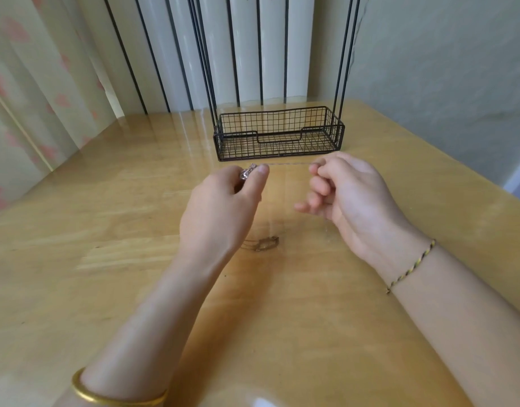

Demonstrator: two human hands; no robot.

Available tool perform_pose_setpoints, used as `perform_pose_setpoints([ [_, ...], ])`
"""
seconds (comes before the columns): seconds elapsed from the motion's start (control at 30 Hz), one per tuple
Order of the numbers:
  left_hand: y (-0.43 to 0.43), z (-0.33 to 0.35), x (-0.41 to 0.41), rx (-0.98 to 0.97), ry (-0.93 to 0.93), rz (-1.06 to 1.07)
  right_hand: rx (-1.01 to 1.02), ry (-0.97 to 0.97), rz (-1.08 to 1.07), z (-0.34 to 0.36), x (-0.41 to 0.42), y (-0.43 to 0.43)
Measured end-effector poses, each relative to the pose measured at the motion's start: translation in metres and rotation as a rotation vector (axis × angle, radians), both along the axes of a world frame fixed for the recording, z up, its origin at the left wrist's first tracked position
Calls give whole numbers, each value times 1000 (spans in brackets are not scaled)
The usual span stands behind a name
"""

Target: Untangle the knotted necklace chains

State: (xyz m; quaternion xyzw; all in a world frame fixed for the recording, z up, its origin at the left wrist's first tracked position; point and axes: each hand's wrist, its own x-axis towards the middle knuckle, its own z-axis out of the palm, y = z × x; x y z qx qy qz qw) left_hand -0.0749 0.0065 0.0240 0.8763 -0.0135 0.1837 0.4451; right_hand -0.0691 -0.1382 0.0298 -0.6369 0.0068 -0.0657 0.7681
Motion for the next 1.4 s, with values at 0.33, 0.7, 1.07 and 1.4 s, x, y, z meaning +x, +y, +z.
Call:
perform_pose_setpoints([
  [0.33, 15, 1, 8, -7, -131, 86, -588, -186, -293, -6, 7, -15],
  [0.7, 15, 1, 9, 53, -131, 89, -205, 47, -163, -1, 4, -13],
  [1.07, 13, 13, 6, -468, 86, 11, -317, 118, -96, -7, 7, -12],
  [1.4, 11, 17, 5, -804, 174, -126, -589, 62, -86, -9, 2, -5],
])
